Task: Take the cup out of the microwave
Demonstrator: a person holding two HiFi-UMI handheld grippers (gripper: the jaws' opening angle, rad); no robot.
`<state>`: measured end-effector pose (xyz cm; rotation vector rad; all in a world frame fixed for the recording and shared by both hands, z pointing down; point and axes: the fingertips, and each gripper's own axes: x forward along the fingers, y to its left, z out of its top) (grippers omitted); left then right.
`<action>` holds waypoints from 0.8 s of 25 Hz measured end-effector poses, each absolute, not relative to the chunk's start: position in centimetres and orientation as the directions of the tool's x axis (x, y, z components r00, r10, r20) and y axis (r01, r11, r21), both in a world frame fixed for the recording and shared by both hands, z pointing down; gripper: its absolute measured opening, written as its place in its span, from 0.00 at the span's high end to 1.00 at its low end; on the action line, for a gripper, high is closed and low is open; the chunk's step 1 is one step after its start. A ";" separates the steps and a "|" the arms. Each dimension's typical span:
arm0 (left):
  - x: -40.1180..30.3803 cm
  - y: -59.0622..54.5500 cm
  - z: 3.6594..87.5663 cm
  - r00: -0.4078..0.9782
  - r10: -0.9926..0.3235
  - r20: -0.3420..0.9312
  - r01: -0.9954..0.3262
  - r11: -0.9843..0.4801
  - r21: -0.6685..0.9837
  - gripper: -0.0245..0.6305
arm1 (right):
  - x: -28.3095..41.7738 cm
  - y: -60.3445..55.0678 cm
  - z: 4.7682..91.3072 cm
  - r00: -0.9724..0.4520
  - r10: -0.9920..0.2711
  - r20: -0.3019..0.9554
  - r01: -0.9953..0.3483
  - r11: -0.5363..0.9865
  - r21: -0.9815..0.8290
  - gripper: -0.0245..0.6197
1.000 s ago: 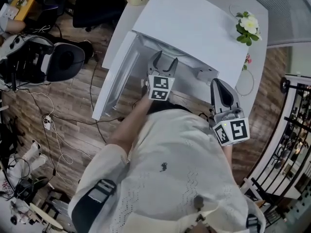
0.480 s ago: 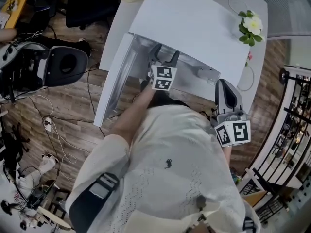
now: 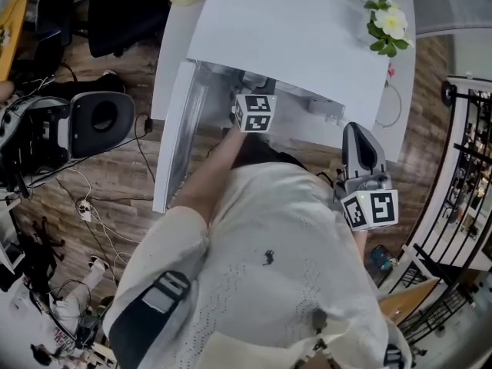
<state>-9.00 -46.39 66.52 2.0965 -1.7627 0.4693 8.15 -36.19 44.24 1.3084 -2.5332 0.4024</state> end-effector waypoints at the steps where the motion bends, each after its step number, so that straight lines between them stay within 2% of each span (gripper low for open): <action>1: -9.1 -46.6 66.7 0.162 -0.865 0.475 -0.987 -0.153 0.057 0.49 | 8.2 -36.2 44.4 -0.552 -0.754 0.356 -0.828 0.548 -0.123 0.95; 4: -8.9 -46.9 67.0 0.142 -0.866 0.480 -0.989 -0.139 0.043 0.49 | 9.1 -36.1 44.6 -0.531 -0.767 0.361 -0.842 0.525 -0.124 0.95; 6: -8.5 -46.9 67.0 0.130 -0.868 0.479 -0.991 -0.128 0.037 0.54 | 10.0 -35.9 44.7 -0.521 -0.773 0.362 -0.849 0.514 -0.125 0.95; 20: -8.6 -45.5 65.8 0.122 -0.881 0.456 -0.992 -0.113 0.047 0.56 | 10.1 -35.4 44.7 -0.551 -0.758 0.350 -0.830 0.542 -0.134 0.95</action>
